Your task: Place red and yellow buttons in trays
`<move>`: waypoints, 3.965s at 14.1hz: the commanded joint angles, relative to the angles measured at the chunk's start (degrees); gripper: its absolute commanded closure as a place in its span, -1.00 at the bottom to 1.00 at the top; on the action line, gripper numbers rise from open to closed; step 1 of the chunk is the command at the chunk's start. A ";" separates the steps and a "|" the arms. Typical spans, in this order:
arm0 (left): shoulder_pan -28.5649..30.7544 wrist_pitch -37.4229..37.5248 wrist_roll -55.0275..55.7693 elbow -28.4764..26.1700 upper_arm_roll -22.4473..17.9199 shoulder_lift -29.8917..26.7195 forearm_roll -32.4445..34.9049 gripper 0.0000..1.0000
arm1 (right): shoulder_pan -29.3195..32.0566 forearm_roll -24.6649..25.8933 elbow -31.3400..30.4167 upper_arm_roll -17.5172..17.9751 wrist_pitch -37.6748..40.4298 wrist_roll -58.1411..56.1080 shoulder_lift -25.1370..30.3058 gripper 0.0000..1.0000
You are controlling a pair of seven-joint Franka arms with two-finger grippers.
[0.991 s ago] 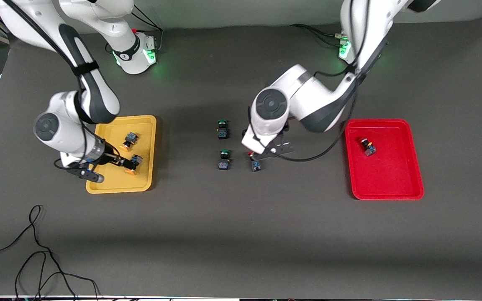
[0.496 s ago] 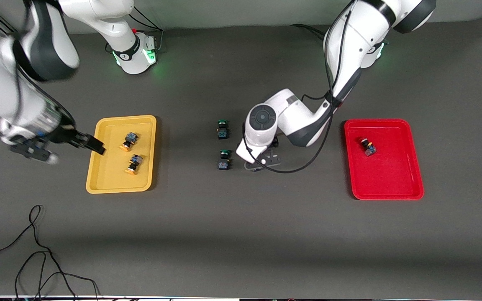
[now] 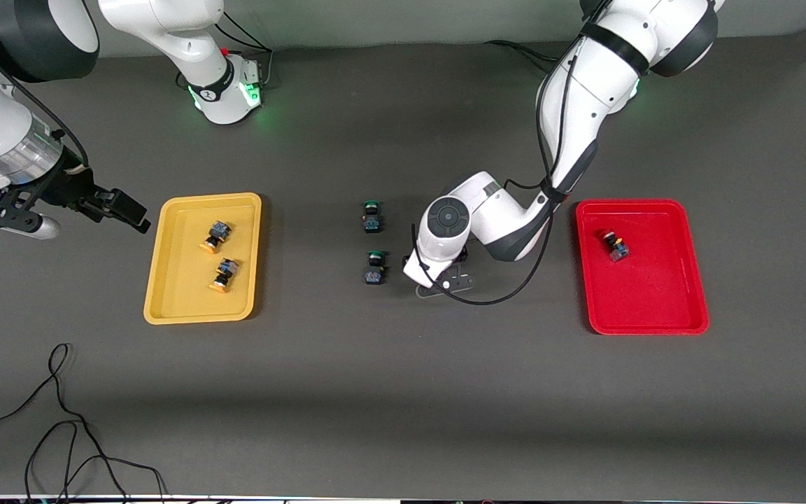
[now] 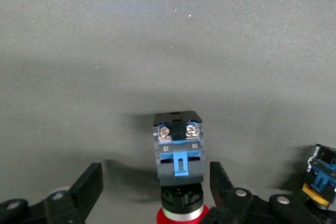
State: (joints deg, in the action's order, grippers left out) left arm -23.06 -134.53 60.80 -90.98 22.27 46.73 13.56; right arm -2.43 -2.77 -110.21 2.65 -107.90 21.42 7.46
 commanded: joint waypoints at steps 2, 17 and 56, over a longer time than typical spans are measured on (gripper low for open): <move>-0.59 -1.08 3.34 0.98 -0.38 0.55 0.41 0.62 | -0.29 0.57 0.43 -0.27 2.78 -1.03 3.17 -1.00; 15.12 45.11 -19.63 10.48 1.55 -25.87 -5.39 1.00 | -0.29 0.05 0.34 -0.27 4.46 -0.76 4.84 -1.00; 48.29 28.41 -58.08 -14.97 0.84 -36.88 -6.97 -1.00 | -0.29 0.05 2.01 -0.19 3.14 -5.86 3.70 -1.00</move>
State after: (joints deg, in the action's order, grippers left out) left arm 26.27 -114.07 3.34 -113.03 22.55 11.48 6.20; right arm -2.46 -2.77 -109.31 2.65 -104.59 16.81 11.80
